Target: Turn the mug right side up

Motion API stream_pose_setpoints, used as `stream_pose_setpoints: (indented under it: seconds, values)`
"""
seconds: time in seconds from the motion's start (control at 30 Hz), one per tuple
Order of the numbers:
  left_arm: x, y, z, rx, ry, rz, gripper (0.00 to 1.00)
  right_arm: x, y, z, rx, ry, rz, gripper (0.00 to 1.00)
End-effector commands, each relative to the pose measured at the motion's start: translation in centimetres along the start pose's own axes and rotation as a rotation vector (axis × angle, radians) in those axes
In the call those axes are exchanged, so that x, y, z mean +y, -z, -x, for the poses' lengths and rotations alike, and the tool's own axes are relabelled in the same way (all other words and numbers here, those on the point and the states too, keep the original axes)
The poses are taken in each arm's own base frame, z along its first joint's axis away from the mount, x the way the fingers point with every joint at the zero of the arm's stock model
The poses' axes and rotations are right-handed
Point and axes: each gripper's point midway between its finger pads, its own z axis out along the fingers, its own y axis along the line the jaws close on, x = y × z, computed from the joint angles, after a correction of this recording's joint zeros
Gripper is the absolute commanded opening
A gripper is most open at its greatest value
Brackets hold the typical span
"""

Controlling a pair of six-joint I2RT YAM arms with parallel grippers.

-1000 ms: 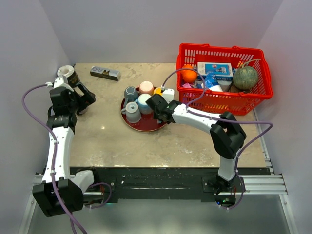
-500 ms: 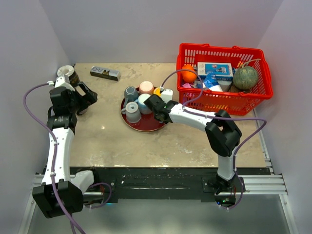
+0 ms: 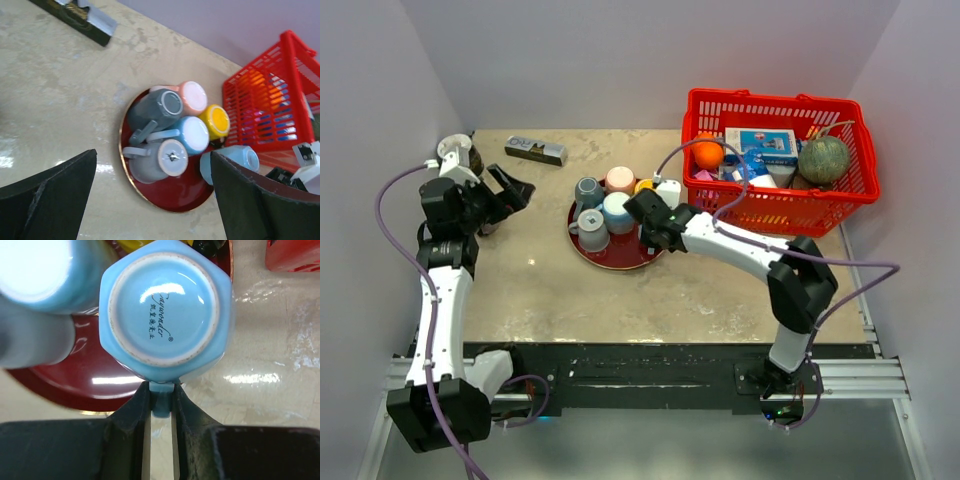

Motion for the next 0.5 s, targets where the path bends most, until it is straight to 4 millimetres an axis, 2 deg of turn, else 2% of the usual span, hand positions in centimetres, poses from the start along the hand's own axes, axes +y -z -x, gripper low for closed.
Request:
stream_pose_setpoints:
  seconds: [0.0,0.17,0.2,0.23,0.27,0.3,0.33,0.4,0.47]
  values:
    - [-4.9,0.8,0.4,-0.014,0.014,-0.259,0.99,1.8,7.1,6.2,-0.118,-0.099,0.167,0.0]
    - [-8.7,2.1,-1.1,0.047,0.066,-0.497,0.99,3.3,12.2,8.2,-0.137,-0.128,0.35,0.0]
    - [-9.9,2.5,-0.7,0.021,0.044,-0.567,0.99,3.6,13.9,9.3,-0.164,-0.145,0.404,0.0]
    - [-10.6,3.0,-2.6,0.092,0.103,-0.635,0.99,4.3,15.2,10.6,-0.197,-0.159,0.464,0.0]
    - [-11.4,3.4,-3.1,0.106,0.114,-0.685,0.99,5.1,16.6,11.2,-0.202,-0.161,0.534,0.0]
    - [-12.6,3.9,-2.8,0.078,0.088,-0.762,0.99,5.5,18.6,12.5,-0.239,-0.176,0.591,0.0]
    - [-13.6,4.4,-4.3,0.147,0.14,-0.812,0.99,6.1,20.1,13.8,-0.278,-0.185,0.647,0.0]
    - [-15.0,4.8,-5.1,0.177,0.156,-0.872,0.99,7.2,23.0,15.8,-0.327,-0.201,0.743,0.0]
    - [-17.0,5.5,-5.8,0.203,0.154,-0.934,0.99,7.6,24.8,17.1,-0.363,-0.2,0.797,0.0]
